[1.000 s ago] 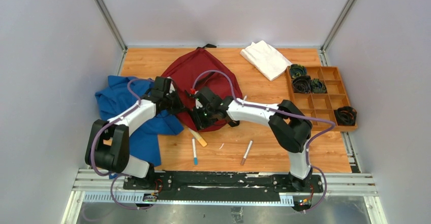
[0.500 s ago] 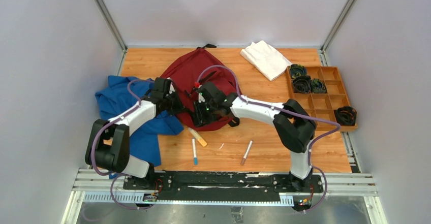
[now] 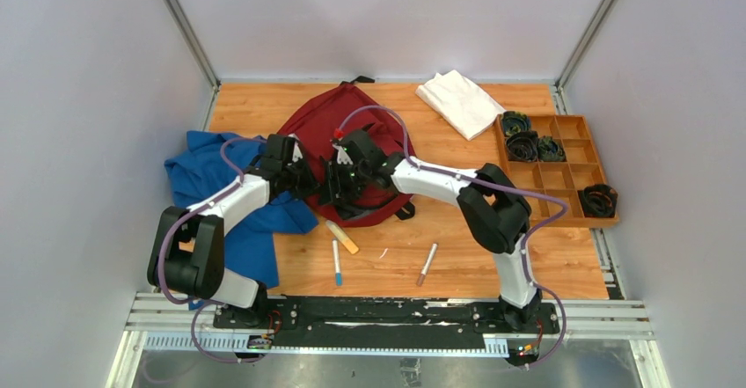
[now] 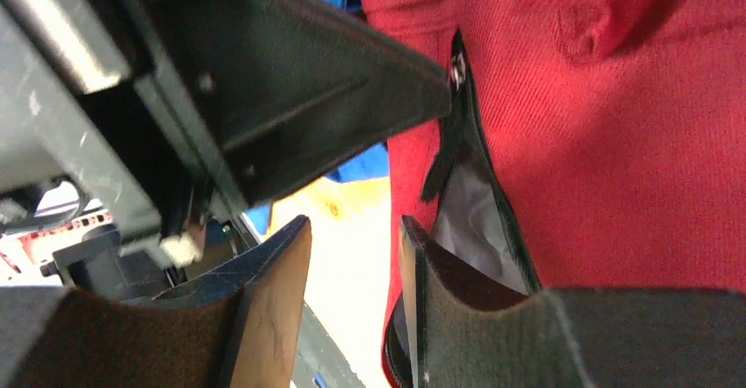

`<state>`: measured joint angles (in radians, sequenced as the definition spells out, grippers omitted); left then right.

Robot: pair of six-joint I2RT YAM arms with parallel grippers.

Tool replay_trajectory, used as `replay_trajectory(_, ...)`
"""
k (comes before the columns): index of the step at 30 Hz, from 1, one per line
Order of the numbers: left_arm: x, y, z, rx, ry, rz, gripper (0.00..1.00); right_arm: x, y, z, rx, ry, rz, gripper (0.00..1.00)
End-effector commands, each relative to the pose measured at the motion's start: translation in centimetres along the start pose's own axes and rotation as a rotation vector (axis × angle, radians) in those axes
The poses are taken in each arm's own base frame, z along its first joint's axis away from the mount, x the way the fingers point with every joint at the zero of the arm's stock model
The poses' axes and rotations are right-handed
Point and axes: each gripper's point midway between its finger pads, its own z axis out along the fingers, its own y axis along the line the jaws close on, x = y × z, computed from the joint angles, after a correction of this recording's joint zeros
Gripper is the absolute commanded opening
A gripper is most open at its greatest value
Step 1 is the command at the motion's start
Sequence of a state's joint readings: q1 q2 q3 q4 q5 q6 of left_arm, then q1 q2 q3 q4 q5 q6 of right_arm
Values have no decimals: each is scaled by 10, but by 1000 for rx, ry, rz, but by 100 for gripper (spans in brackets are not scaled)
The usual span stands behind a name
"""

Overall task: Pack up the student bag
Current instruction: Unzip the student bag at the center of the board.

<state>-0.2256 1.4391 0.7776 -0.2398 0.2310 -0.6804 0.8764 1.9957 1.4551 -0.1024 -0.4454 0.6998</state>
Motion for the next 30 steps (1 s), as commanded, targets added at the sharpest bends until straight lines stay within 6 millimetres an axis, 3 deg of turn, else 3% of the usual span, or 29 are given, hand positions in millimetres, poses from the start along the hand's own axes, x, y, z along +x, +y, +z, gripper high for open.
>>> replay_trajectory(1, 0, -9, -4, 48, 4, 13, 0, -17, -1, 8, -32, -7, 33, 46)
replay_trajectory(7, -1, -9, -6, 48, 0, 15, 0, -18, -13, 15, -4, -2, 44, 42)
replay_trajectory(21, -3, -7, -10, 42, -10, 21, 0, -29, -30, -9, 84, -90, 33, 44)
replay_trajectory(30, -3, -8, -11, 50, -9, 22, 0, -30, -35, -6, 88, -90, 42, 45)
